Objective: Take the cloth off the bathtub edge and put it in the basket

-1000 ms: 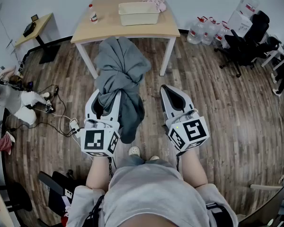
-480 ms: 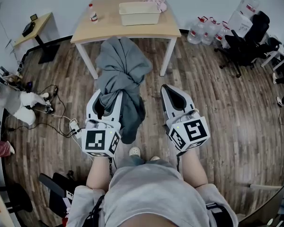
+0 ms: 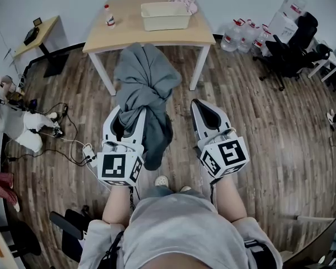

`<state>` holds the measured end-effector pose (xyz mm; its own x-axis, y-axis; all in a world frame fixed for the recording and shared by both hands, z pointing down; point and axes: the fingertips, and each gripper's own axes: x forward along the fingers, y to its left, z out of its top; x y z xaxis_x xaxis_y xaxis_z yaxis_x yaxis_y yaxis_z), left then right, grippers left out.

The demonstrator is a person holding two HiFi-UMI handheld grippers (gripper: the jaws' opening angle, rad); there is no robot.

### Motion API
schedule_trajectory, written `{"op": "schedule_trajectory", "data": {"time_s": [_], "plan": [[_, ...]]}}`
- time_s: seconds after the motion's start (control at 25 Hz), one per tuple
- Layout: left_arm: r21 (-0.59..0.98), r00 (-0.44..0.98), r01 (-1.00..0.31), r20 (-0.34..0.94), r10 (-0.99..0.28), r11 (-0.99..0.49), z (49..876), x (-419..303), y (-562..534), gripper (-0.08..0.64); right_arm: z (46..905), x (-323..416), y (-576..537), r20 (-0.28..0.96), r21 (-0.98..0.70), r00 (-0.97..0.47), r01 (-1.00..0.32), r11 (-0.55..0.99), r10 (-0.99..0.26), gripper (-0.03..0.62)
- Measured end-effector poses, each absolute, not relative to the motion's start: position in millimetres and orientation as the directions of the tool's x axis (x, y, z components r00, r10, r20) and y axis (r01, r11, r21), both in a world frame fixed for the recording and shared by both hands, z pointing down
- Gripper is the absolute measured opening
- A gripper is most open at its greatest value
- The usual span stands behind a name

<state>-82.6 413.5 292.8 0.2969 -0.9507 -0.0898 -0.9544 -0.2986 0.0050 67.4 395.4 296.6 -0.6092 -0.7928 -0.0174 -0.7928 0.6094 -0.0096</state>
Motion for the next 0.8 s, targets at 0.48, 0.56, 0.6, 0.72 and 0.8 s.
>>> {"op": "schedule_trajectory", "data": {"time_s": [0.48,0.56,0.6,0.72,0.8], "plan": [[-0.018,0.35,-0.937,-0.098,-0.932,-0.35,299,-110,382,0.193,297,40,375,-0.029,-0.029,-0.604,-0.796,0.604,-0.797,0.008],[-0.009,0.353,-0.935,-0.097,-0.931,-0.353,301,-109,374,0.193,296,38,370,-0.026,-0.014,-0.616,-0.787,0.616,-0.787,0.008],[-0.005,0.355,-0.934,-0.096,-0.93,-0.356,302,-107,370,0.193,296,37,366,-0.026,-0.011,-0.619,-0.785,0.619,-0.785,0.008],[-0.005,0.364,-0.931,-0.088,-0.927,-0.365,304,-102,355,0.192,297,40,350,-0.035,-0.018,-0.617,-0.786,0.618,-0.786,0.008],[-0.018,0.367,-0.93,-0.086,-0.926,-0.366,304,-98,342,0.193,298,42,335,-0.038,-0.029,-0.622,-0.782,0.623,-0.782,0.008]]}}
